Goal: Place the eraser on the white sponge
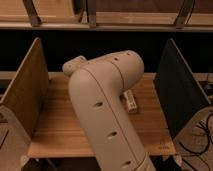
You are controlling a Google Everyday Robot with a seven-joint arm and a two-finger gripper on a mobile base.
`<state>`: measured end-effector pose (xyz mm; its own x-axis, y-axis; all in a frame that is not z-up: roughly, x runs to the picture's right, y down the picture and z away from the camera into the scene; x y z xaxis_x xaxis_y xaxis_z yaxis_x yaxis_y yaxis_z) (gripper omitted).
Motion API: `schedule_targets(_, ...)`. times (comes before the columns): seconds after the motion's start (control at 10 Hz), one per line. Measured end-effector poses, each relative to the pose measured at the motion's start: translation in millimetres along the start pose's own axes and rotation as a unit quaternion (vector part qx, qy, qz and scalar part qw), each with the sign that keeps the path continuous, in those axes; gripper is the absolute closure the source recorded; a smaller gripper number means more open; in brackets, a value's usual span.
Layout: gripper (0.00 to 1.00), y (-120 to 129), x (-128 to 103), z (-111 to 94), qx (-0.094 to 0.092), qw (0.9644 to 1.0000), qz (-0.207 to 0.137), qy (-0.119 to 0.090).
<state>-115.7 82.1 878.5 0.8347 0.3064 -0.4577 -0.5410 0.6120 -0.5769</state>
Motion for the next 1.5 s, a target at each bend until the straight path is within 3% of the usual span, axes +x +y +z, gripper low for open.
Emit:
schedule_targets(0.2, 1.00, -3.5, -5.6, 2.3, 0.002, 0.9999, -0.016, 0.001)
schedule_targets(0.5, 0.91, -3.6, -5.4, 2.3, 0.002, 0.9999, -0.015, 0.002)
schedule_targets(1.2, 0.24, -3.8, -5.2, 2.3, 0.002, 0.9999, -0.015, 0.002)
schedule_targets(1.5, 0.20, -3.8, -5.2, 2.4, 0.002, 0.9999, -0.015, 0.002)
